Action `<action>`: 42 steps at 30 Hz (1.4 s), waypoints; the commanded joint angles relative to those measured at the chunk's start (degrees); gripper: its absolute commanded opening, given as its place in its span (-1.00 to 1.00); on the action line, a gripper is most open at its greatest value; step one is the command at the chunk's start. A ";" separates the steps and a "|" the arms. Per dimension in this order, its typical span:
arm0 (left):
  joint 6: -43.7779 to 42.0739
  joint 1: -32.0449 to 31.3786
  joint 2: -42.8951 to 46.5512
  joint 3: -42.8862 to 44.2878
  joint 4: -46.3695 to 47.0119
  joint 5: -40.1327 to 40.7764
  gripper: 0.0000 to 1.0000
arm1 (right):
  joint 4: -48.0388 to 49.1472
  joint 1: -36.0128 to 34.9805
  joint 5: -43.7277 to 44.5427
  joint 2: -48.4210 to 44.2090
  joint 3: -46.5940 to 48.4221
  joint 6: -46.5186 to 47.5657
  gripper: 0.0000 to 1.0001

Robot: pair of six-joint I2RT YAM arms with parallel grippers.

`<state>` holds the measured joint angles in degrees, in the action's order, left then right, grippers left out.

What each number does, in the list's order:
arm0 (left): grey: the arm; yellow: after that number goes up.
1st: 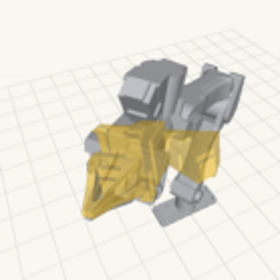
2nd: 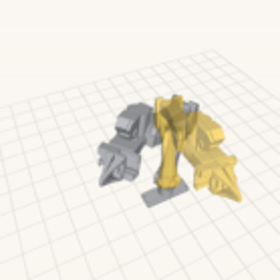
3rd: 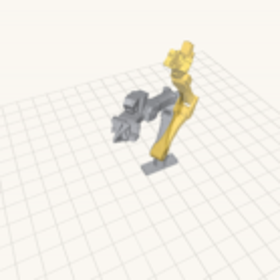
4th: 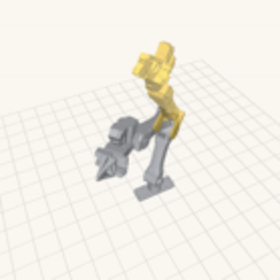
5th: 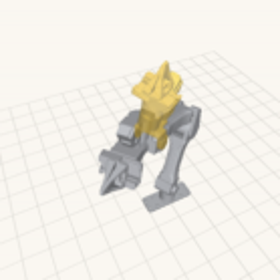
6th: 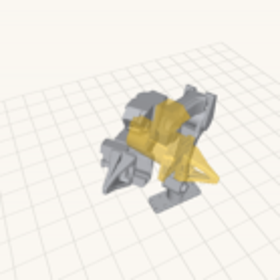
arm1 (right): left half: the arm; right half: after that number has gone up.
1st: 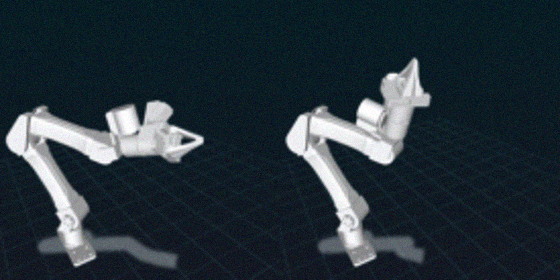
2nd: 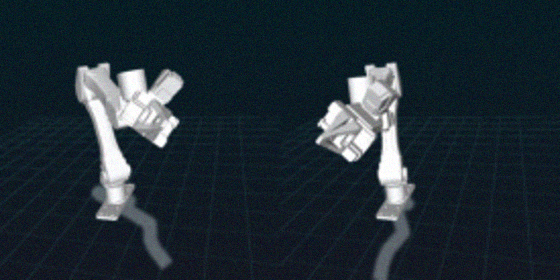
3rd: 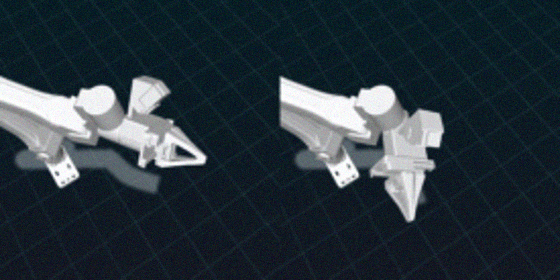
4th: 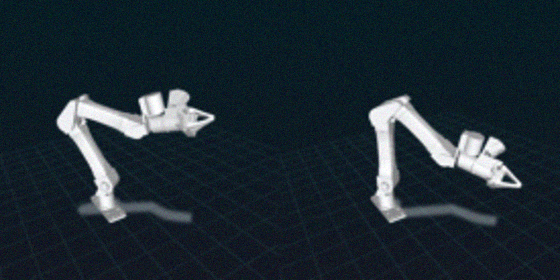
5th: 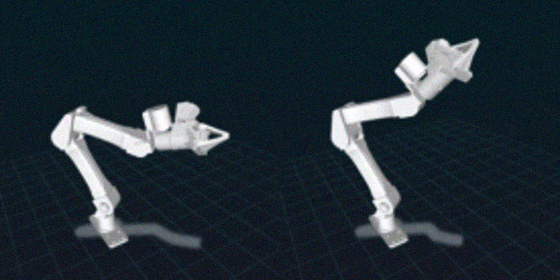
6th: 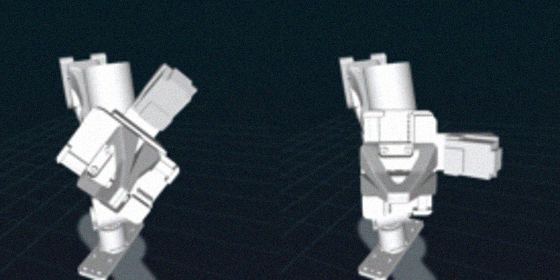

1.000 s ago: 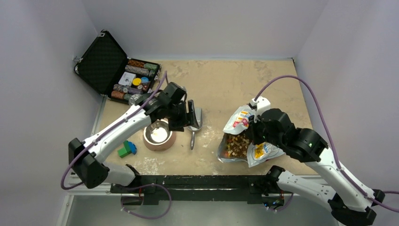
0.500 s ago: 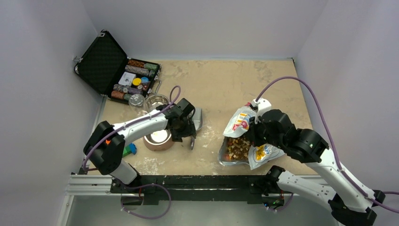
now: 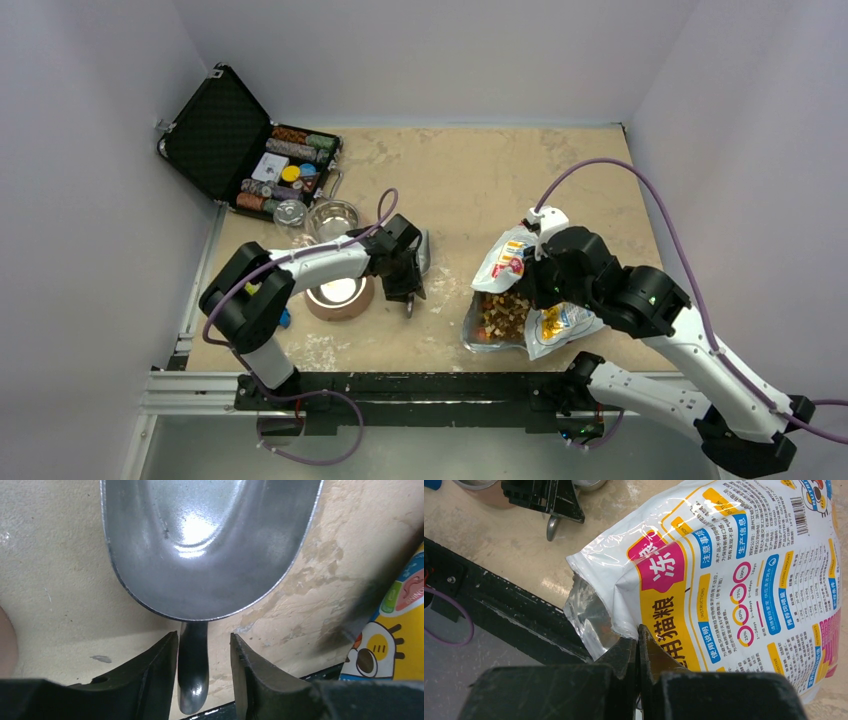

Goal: Serve the pet food

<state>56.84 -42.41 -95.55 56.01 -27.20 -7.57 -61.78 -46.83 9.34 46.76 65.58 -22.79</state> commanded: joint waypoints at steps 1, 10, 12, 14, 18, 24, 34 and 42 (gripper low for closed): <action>-3.42 -0.12 -1.07 -0.12 1.67 -0.39 -0.10 | 5.96 0.16 0.58 -0.28 3.93 -0.54 -1.00; -6.16 1.66 -0.30 -1.45 4.34 -6.82 -0.04 | 6.06 0.16 0.53 -0.44 3.66 -1.58 -1.00; -6.72 2.45 0.51 -2.31 6.18 -10.63 0.15 | 6.07 0.16 0.51 -0.28 3.92 -1.81 -1.00; -6.41 3.72 1.06 -3.89 9.28 -14.50 0.27 | 6.10 0.16 0.38 -0.27 4.03 -1.97 -1.00; -5.02 6.79 1.26 -6.74 14.02 -19.99 0.35 | 6.02 0.16 0.26 -0.19 4.10 -2.21 -1.00; -3.44 8.67 0.87 -10.00 22.25 -24.90 0.29 | 5.56 0.16 0.16 0.27 4.93 -2.18 -1.00; 0.11 9.10 -2.30 -14.36 34.11 -26.44 0.01 | 4.35 0.16 -0.52 2.57 7.60 -1.61 -1.00; -1.23 9.23 -4.02 -14.23 33.91 -24.58 -0.31 | 3.81 0.16 -0.91 4.66 9.22 -0.57 -1.00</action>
<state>56.95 -33.74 -98.74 41.58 4.62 -33.12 -64.86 -46.81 9.39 51.42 69.84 -23.07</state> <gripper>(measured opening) 0.397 0.007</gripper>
